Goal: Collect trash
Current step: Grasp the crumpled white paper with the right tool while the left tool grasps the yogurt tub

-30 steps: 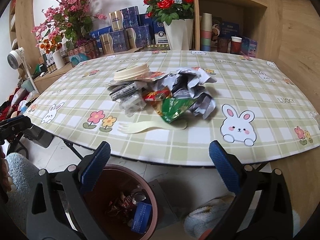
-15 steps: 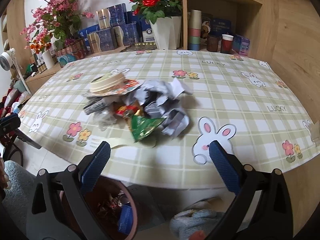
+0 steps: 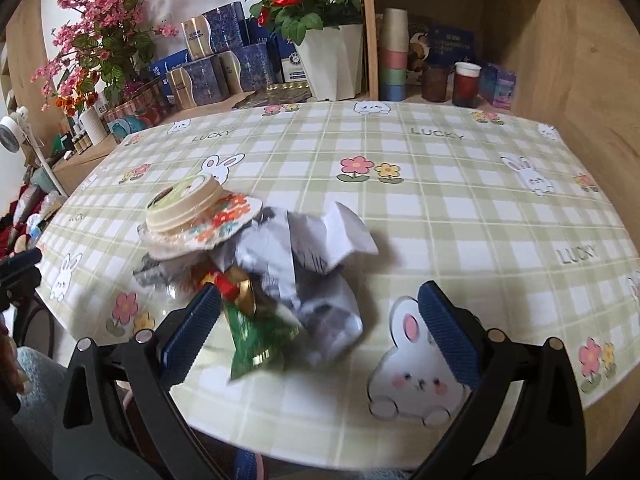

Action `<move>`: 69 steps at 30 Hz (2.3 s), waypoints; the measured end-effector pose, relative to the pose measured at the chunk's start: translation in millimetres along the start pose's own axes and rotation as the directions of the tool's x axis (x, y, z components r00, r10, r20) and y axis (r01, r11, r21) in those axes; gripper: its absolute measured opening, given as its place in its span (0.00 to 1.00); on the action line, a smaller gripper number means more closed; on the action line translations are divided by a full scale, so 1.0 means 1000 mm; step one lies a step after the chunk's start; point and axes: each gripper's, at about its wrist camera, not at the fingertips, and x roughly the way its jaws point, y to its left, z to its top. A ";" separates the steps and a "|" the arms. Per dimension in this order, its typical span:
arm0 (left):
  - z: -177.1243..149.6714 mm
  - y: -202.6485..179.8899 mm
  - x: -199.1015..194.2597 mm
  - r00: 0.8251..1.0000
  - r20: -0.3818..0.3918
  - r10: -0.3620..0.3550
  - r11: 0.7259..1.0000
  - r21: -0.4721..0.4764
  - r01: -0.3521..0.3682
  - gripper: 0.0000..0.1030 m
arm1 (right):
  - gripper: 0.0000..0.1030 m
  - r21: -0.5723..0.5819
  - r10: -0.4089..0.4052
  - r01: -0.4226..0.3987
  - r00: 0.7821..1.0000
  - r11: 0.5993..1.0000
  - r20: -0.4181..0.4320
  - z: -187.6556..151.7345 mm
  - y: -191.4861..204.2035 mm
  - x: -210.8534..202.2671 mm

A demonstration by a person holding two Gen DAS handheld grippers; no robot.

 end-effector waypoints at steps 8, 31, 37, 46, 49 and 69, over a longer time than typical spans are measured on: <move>0.028 -0.007 0.034 0.998 -0.038 -0.052 0.998 -0.030 0.051 0.93 | 0.94 0.068 0.060 -0.056 0.996 0.996 -0.059 0.020 -0.004 0.037; 0.081 -0.057 0.168 0.971 -0.221 -0.096 0.995 -0.050 0.087 0.93 | 0.52 0.123 0.132 -0.120 0.987 0.985 -0.096 0.021 -0.012 0.053; 0.082 -0.052 0.167 0.971 -0.221 -0.092 0.995 -0.046 0.084 0.81 | 0.48 0.117 0.134 -0.123 0.987 0.985 -0.091 0.022 -0.013 0.053; 0.100 -0.045 0.134 0.989 -0.121 -0.091 0.996 -0.028 0.088 0.80 | 0.42 0.108 0.088 -0.083 0.995 0.991 -0.038 0.035 -0.016 0.042; 0.104 -0.042 0.121 0.993 -0.090 -0.077 0.997 -0.013 0.076 0.80 | 0.41 0.097 0.037 -0.036 0.999 0.995 -0.016 0.042 -0.021 0.037; 0.085 -0.015 0.041 0.997 -0.034 -0.074 0.997 -0.017 0.073 0.81 | 0.41 0.027 -0.019 0.018 0.998 0.999 0.055 0.053 0.004 -0.014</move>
